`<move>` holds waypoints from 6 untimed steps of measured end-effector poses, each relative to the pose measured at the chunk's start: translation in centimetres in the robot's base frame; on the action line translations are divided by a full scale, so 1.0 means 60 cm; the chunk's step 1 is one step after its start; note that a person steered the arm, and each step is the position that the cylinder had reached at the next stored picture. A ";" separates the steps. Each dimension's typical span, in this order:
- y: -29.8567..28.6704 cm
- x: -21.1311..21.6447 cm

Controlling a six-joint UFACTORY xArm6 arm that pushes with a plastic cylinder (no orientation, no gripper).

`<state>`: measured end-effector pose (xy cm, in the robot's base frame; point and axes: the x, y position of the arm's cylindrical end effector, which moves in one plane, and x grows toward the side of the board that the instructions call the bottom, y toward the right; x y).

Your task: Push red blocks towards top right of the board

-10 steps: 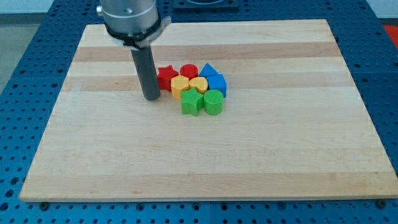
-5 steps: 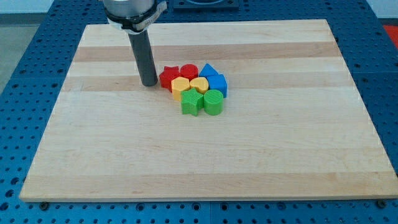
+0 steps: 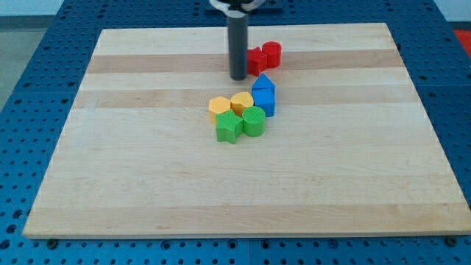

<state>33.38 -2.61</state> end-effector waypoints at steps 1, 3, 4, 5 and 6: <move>-0.037 -0.006; 0.153 -0.073; 0.201 -0.091; 0.201 -0.092; 0.202 -0.092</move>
<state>27.85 9.50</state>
